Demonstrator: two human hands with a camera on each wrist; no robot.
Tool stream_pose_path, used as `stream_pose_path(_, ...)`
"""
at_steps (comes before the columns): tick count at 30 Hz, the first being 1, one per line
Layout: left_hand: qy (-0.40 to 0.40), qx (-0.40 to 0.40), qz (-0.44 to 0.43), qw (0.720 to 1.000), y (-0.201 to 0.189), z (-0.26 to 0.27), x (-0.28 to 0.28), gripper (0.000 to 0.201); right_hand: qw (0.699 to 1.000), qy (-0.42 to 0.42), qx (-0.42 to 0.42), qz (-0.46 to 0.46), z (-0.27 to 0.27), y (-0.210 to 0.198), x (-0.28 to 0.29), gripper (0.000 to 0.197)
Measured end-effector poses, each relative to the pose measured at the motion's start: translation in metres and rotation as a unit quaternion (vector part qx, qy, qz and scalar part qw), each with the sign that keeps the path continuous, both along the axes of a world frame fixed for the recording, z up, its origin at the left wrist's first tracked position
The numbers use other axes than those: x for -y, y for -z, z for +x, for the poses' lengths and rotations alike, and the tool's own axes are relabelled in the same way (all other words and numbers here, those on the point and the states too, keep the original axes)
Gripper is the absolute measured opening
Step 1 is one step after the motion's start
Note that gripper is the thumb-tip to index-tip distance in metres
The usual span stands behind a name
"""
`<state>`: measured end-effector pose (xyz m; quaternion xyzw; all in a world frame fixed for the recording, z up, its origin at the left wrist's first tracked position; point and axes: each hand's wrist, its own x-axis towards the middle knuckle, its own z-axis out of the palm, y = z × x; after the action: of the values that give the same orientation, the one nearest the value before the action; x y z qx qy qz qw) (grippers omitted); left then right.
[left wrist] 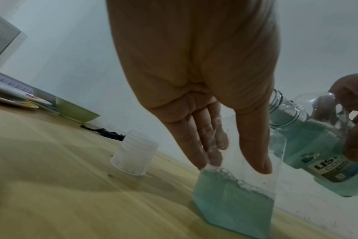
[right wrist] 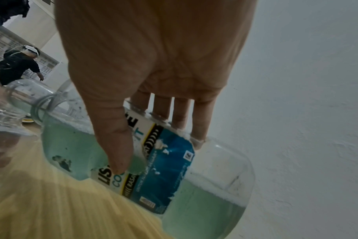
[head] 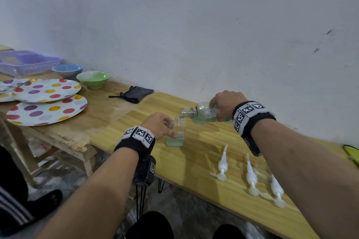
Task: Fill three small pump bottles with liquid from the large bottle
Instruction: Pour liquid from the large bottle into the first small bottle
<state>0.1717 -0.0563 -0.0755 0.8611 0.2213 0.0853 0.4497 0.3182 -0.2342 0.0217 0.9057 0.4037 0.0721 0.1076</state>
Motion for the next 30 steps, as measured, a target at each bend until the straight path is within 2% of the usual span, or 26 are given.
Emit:
stream_pose_path(5,0.001,0.0,0.004,1.0,0.0027,0.0012,-0.0023,0.042,1.0,-0.001,0.001,0.0,0.0013,0.0003,-0.0005,0.046)
stream_pose_path(11,0.005,0.001,0.012,1.0,0.0031,0.0011,-0.004,0.035,1.0,-0.001,-0.001,0.002,0.0024,0.0007,-0.0019,0.045)
stream_pose_path(22,0.004,-0.003,0.011,1.0,0.0029,0.0016,-0.0029,0.039,1.0,-0.008,0.006,0.001,0.0036,0.0009,-0.0015,0.044)
stream_pose_path(27,0.008,0.001,0.012,1.0,0.0037,0.0025,-0.0036,0.034,1.0,-0.011,0.011,0.003,0.004,0.0013,-0.0024,0.044)
stream_pose_path(30,0.006,-0.002,0.012,1.0,0.0039,0.0023,-0.0033,0.04,1.0,-0.01,0.011,0.001,0.0043,0.0012,-0.0022,0.044)
